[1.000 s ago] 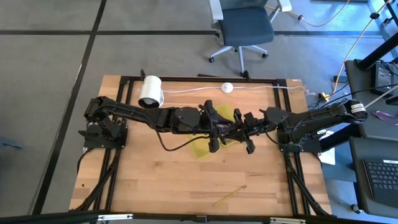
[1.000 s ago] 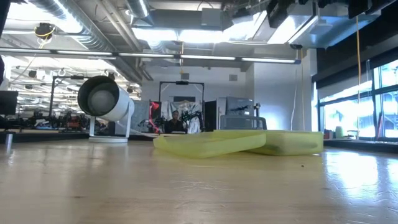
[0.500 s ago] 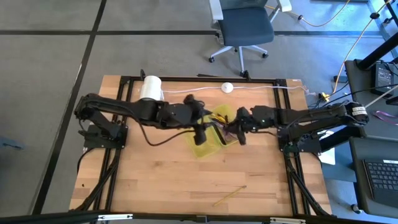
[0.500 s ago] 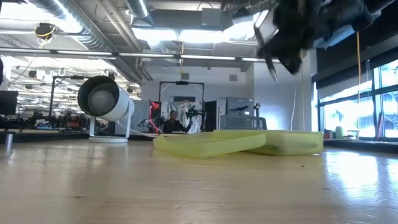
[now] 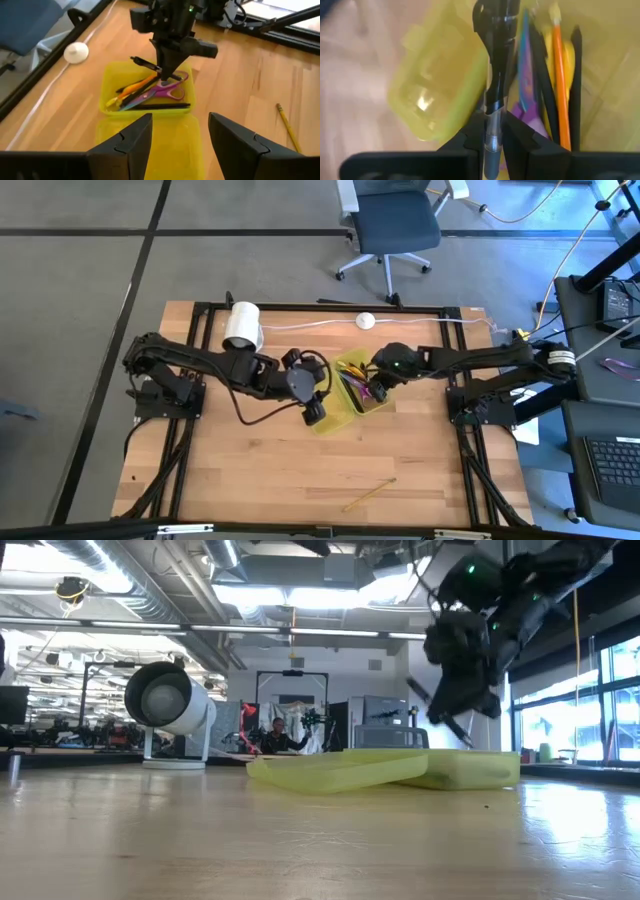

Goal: Pick & place school supplies into a supply box
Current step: Put the transparent pen into the yellow supply box, then put the orange pencil into the yellow supply box

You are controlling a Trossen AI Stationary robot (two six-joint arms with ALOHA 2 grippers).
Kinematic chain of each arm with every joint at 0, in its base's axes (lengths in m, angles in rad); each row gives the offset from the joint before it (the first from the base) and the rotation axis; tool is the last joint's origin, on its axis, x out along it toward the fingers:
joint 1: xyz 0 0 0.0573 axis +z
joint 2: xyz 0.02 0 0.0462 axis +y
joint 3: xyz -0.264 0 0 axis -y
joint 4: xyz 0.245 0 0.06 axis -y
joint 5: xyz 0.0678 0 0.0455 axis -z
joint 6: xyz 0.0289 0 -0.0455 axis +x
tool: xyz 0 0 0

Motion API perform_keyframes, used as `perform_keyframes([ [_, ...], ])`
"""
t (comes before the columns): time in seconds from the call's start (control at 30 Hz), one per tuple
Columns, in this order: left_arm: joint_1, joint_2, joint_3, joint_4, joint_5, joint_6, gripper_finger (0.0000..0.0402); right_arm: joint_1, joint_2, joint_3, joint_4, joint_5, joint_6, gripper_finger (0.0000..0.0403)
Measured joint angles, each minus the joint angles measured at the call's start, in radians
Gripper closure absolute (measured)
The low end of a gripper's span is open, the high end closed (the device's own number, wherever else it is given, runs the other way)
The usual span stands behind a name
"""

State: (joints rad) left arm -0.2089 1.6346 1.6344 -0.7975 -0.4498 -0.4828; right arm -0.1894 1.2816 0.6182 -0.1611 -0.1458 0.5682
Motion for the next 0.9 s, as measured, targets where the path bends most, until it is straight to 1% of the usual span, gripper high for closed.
perform_keyframes([
  [0.17, 0.001, 0.016, 0.000, -0.017, -0.003, -0.012, 0.0216, -0.001, 0.093, 0.000, -0.002, -0.004, 0.007, 0.0352],
  [0.3, 0.001, 0.018, 0.000, -0.016, -0.002, -0.017, 0.0216, 0.000, 0.149, 0.000, -0.001, -0.006, 0.032, 0.0330],
  [0.4, 0.001, 0.021, 0.000, -0.016, -0.003, -0.028, 0.0214, 0.000, 0.175, 0.000, 0.003, -0.006, 0.031, 0.0324],
  [0.8, 0.001, 0.028, 0.000, -0.017, -0.003, -0.047, 0.0215, 0.000, 0.179, 0.001, 0.016, -0.006, 0.026, 0.0323],
  [0.9, -0.006, 0.034, -0.001, -0.043, -0.002, -0.047, 0.0217, 0.000, 0.167, 0.001, 0.014, -0.006, 0.011, 0.0323],
])
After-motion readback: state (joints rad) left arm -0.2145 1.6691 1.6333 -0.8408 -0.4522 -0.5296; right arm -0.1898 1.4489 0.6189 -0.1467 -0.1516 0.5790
